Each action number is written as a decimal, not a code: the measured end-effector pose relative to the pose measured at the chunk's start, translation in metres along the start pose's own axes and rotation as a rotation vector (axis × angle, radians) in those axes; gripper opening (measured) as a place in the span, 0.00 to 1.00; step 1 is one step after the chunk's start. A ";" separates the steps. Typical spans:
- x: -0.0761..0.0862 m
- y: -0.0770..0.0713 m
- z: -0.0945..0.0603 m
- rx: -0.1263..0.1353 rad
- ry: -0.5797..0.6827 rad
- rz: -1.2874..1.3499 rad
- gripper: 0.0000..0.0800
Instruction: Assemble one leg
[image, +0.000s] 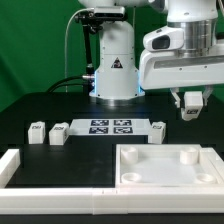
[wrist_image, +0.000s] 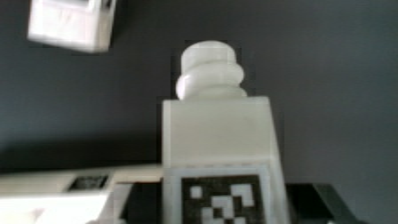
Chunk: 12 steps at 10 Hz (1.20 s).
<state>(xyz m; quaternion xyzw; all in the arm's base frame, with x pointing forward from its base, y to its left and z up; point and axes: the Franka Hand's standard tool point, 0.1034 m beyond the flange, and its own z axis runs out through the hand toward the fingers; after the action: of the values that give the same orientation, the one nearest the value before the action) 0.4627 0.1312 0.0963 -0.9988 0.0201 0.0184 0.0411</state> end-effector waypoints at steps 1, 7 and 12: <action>0.018 -0.002 -0.006 0.018 0.118 0.000 0.36; 0.070 -0.015 -0.012 0.075 0.430 -0.006 0.36; 0.126 0.026 -0.023 0.020 0.443 -0.112 0.36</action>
Offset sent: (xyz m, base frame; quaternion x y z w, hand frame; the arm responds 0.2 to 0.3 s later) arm 0.0814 0.0001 0.0071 0.0081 0.2691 -0.0099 0.9630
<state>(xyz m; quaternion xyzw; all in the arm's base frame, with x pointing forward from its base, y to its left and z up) 0.5881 0.0984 0.1123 -0.9776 -0.0265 -0.2037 0.0466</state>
